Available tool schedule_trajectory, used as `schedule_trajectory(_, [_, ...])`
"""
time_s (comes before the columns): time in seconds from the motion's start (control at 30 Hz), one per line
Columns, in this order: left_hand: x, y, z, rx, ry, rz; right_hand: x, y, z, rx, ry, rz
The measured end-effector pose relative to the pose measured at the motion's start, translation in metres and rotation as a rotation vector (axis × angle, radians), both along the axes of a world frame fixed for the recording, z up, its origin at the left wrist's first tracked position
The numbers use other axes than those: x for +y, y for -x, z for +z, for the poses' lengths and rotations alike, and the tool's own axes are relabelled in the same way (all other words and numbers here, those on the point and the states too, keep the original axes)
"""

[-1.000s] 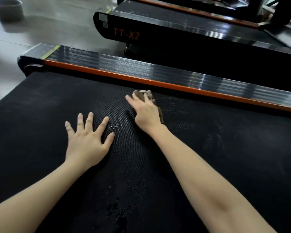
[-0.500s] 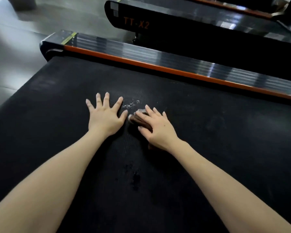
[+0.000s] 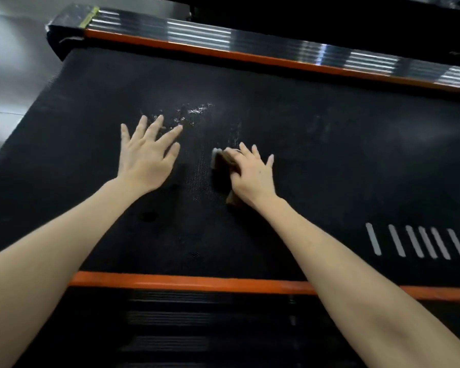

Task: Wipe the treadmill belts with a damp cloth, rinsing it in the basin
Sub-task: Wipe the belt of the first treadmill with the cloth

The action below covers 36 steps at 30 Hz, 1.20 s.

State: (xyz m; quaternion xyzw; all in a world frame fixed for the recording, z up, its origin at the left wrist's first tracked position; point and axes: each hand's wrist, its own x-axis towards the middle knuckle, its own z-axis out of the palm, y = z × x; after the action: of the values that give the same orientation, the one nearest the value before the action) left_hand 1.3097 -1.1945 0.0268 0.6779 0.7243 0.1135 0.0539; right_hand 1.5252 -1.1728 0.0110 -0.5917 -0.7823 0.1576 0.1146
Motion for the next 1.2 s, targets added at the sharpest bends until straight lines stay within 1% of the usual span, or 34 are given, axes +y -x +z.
schedule_trajectory(0.07, [-0.021, 0.009, -0.008, 0.035, 0.083, 0.033, -0.033, 0.017, -0.003, 0.023, -0.033, 0.072])
schedule_trajectory(0.13, [-0.033, 0.01, -0.022, 0.064, 0.153, 0.033, -0.073, 0.024, -0.005, 0.055, -0.062, 0.219])
schedule_trajectory(0.2, [-0.038, 0.008, -0.034, 0.132, 0.146, 0.001, -0.092, 0.022, 0.0, 0.051, -0.034, 0.314])
schedule_trajectory(0.27, [-0.038, 0.009, -0.038, 0.163, 0.132, -0.01, -0.093, 0.002, 0.006, 0.029, 0.021, 0.321])
schedule_trajectory(0.33, [-0.038, 0.012, -0.039, 0.158, 0.122, -0.024, -0.096, -0.039, 0.007, 0.043, 0.045, 0.199])
schedule_trajectory(0.47, [-0.04, 0.009, -0.038, 0.143, 0.105, -0.023, -0.109, -0.151, 0.006, -0.048, 0.058, -0.354])
schedule_trajectory(0.5, [-0.039, 0.008, -0.038, 0.143, 0.105, -0.02, -0.109, -0.16, 0.009, -0.073, 0.082, -0.478])
schedule_trajectory(0.53, [-0.039, 0.007, -0.038, 0.144, 0.108, -0.017, -0.107, -0.155, 0.01, -0.099, 0.091, -0.555])
schedule_trajectory(0.57, [-0.039, 0.007, -0.037, 0.143, 0.113, -0.016, -0.104, -0.138, 0.01, -0.117, 0.075, -0.563])
schedule_trajectory(0.63, [-0.039, 0.006, -0.037, 0.138, 0.119, -0.017, -0.101, -0.078, 0.008, -0.102, 0.029, -0.41])
schedule_trajectory(0.7, [-0.039, 0.007, -0.036, 0.129, 0.127, -0.022, -0.106, -0.009, 0.002, -0.071, -0.001, -0.185])
schedule_trajectory(0.77, [-0.04, 0.01, -0.036, 0.108, 0.13, -0.028, -0.118, 0.04, 0.005, -0.079, 0.028, 0.012])
schedule_trajectory(0.83, [-0.041, 0.012, -0.035, 0.109, 0.126, -0.034, -0.116, 0.044, 0.011, -0.11, 0.062, 0.138])
schedule_trajectory(0.9, [-0.042, 0.013, -0.035, 0.119, 0.124, -0.033, -0.107, 0.011, 0.015, -0.182, 0.066, 0.203])
schedule_trajectory(0.93, [-0.042, 0.013, -0.035, 0.121, 0.125, -0.031, -0.101, -0.014, 0.016, -0.207, 0.049, 0.181])
schedule_trajectory(0.97, [-0.042, 0.013, -0.035, 0.123, 0.126, -0.029, -0.093, -0.042, 0.015, -0.218, 0.031, 0.103])
schedule_trajectory(1.03, [-0.042, 0.012, -0.035, 0.126, 0.125, -0.023, -0.078, -0.098, 0.016, -0.234, 0.032, -0.163])
schedule_trajectory(1.1, [-0.042, 0.011, -0.036, 0.119, 0.109, -0.016, -0.074, -0.126, 0.017, -0.235, 0.035, -0.381])
schedule_trajectory(1.13, [-0.042, 0.011, -0.036, 0.114, 0.099, -0.015, -0.076, -0.126, 0.015, -0.216, 0.02, -0.423])
schedule_trajectory(1.2, [-0.042, 0.011, -0.037, 0.113, 0.091, -0.01, -0.083, -0.113, 0.009, -0.17, -0.026, -0.413])
